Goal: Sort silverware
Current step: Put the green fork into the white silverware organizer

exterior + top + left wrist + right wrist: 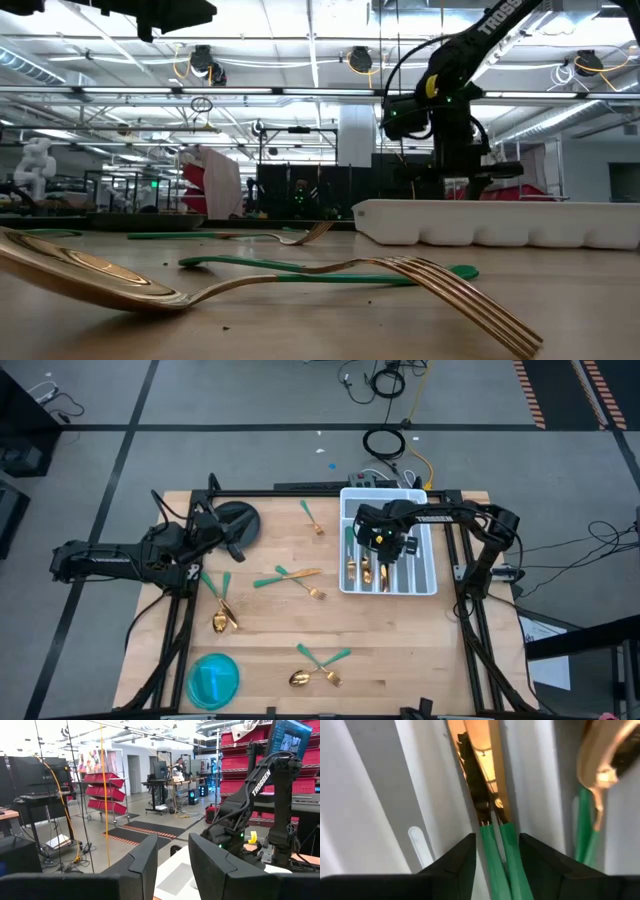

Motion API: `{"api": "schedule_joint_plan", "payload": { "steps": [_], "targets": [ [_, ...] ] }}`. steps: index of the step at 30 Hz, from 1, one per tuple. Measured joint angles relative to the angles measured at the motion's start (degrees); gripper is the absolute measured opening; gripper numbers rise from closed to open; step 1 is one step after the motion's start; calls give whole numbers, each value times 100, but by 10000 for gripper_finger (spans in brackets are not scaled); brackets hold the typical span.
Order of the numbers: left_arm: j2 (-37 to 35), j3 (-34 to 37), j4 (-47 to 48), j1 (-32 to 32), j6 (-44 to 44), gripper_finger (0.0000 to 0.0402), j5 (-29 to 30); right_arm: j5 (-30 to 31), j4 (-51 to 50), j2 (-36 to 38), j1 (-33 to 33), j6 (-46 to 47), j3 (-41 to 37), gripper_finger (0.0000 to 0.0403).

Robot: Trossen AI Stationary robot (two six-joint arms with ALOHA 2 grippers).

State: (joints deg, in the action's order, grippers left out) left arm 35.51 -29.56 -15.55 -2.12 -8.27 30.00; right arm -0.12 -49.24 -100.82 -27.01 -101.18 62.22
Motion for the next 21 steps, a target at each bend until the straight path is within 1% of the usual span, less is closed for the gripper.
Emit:
{"api": "schedule_joint_plan", "payload": {
  "steps": [7,11,14,16,21],
  "targets": [
    [-2,0,-54,1,31,116,0,-25,-403,525,1,62,103,138],
    [0,-2,-52,1,64,116,0,-24,-588,935,1,500,109,138],
    [0,0,-81,0,327,116,7,-3,-584,1378,1,1226,135,138],
    [0,-2,-181,1,510,116,9,4,-551,1679,1,1913,220,137],
    [68,-34,-317,-75,1385,116,26,7,-607,2436,1,4347,718,137]
  ]
}}
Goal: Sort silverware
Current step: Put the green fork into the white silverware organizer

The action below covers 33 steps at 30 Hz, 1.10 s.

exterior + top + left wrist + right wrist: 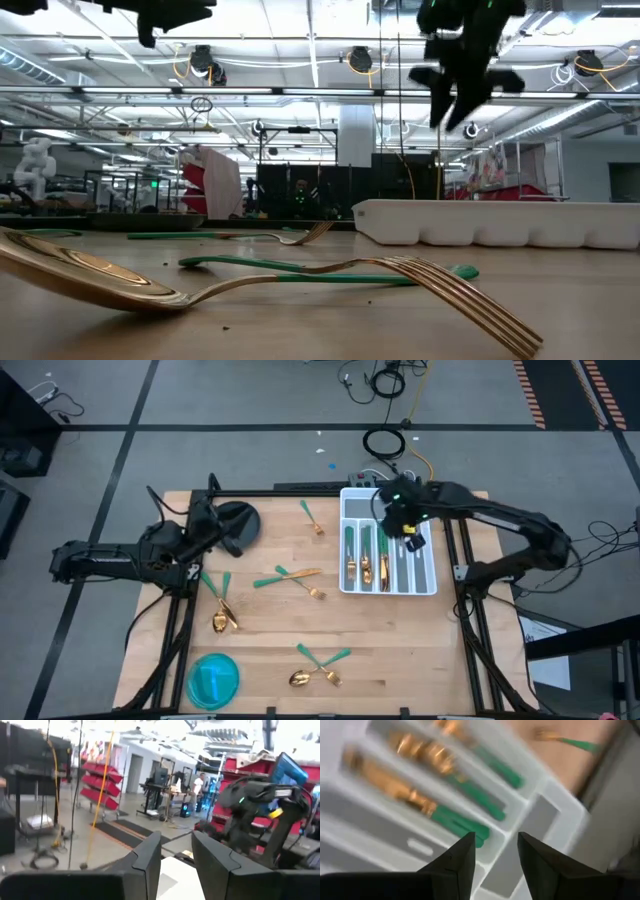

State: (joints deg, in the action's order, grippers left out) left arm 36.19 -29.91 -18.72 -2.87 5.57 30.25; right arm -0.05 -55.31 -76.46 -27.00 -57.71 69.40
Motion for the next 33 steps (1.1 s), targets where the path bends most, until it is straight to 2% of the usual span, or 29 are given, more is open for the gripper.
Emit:
{"api": "schedule_joint_plan", "payload": {
  "steps": [3,7,9,14,21,24,28,31,33],
  "targets": [
    [240,-115,30,-152,331,116,1,-2,-261,435,14,1038,391,137],
    [865,-614,295,-505,138,116,-53,-24,-655,948,15,1780,838,137],
    [1270,-1044,715,-748,-26,116,-306,-28,-836,1175,15,2023,986,137],
    [2408,-2286,2099,-1329,-601,116,-1353,-28,-1177,1648,15,2367,1063,137],
    [3730,-3912,3662,-2164,-1148,116,-1937,-28,-1913,1897,15,2984,1061,137],
    [4225,-4516,4158,-2589,-149,116,-1820,-28,-2296,1974,15,3220,1059,137],
    [4784,-4952,4575,-3152,2000,116,-1841,-24,-2668,2108,15,3446,1059,137],
    [5177,-5055,4550,-3399,2811,116,-2349,-22,-2784,2230,15,3520,1057,137],
    [5477,-5094,4277,-3461,2569,116,-3073,-22,-2812,2326,15,3538,1057,137]
  ]
}}
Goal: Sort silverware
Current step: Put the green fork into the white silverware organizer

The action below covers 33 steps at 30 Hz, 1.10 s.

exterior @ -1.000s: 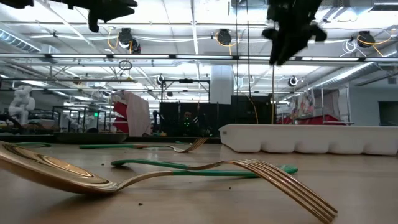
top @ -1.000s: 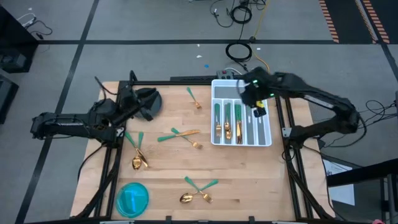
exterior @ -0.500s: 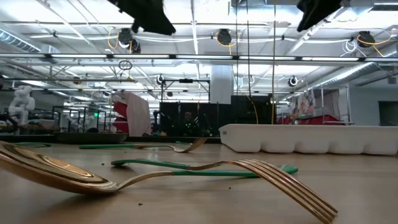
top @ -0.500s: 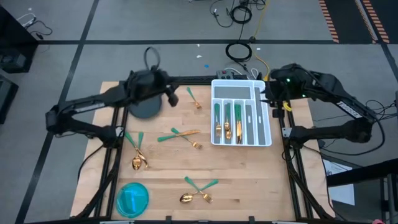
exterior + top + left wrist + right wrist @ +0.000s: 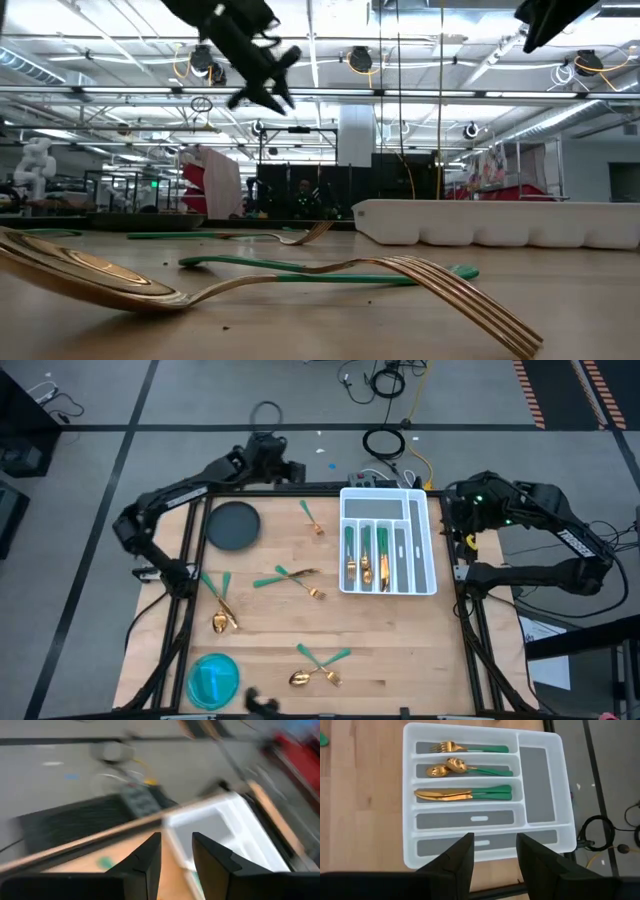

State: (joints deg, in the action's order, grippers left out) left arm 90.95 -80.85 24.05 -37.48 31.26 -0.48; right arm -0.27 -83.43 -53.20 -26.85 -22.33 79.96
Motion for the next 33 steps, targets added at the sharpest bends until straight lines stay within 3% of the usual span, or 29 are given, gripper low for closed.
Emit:
{"api": "schedule_joint_plan", "payload": {
  "steps": [2,4,11,14,21,33],
  "targets": [
    [286,-72,-132,7,-646,116,-655,0,-35,102,0,-44,0,137],
    [549,-195,37,45,-1653,116,-890,0,-58,207,0,-85,0,137],
    [941,-430,1478,160,-6377,116,-1084,-3,-309,428,0,-74,-2,137],
    [960,-430,1637,206,-7576,116,-1040,-7,-376,478,0,28,-2,137],
    [1265,-439,1730,180,-9117,116,-1013,-9,-369,495,0,66,-2,137],
    [2377,-883,1807,250,-10300,116,-831,-15,-305,454,0,253,-2,137]
  ]
}}
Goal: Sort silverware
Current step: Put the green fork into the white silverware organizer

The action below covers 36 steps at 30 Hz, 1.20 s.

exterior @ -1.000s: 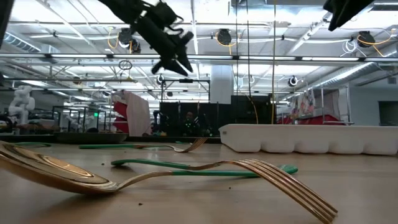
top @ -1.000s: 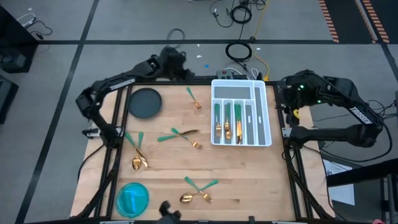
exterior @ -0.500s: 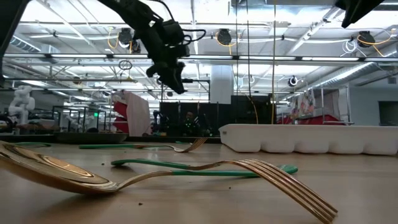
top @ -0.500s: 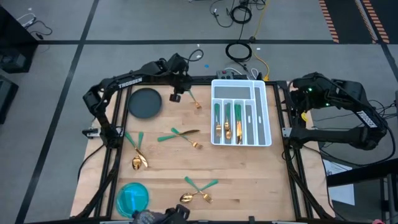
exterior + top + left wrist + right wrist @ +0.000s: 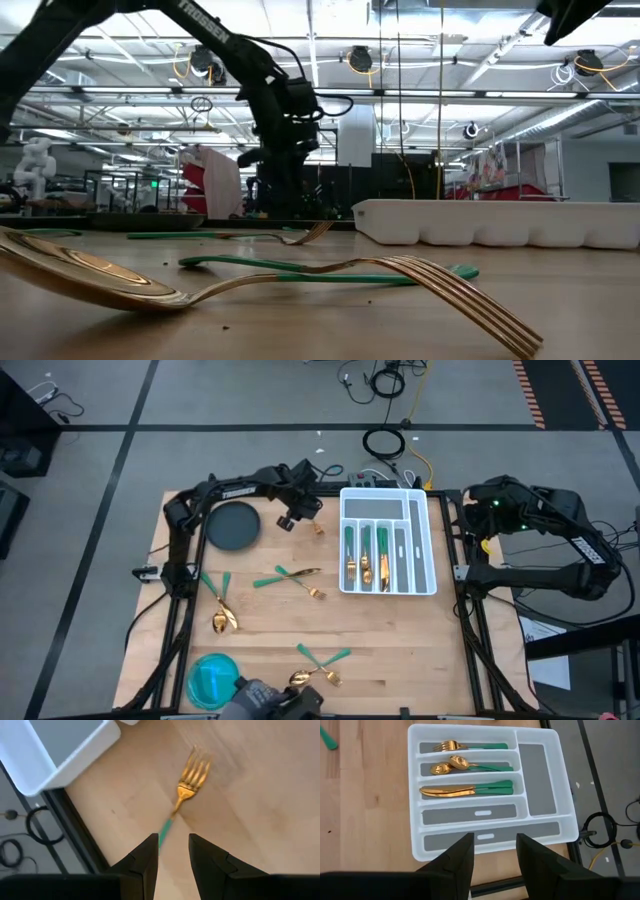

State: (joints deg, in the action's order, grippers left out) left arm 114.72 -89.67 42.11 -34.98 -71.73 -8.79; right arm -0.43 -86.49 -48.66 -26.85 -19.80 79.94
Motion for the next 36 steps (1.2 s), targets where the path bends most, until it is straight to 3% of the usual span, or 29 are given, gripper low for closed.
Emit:
{"api": "schedule_joint_plan", "payload": {
  "steps": [9,14,36],
  "targets": [
    [753,-949,705,-18,-689,116,21,4,1,2,0,67,0,137],
    [986,-1217,632,-61,-706,116,-103,7,2,2,0,85,0,137],
    [1364,-1304,846,-71,-683,116,-515,11,10,2,0,-38,0,137]
  ]
}}
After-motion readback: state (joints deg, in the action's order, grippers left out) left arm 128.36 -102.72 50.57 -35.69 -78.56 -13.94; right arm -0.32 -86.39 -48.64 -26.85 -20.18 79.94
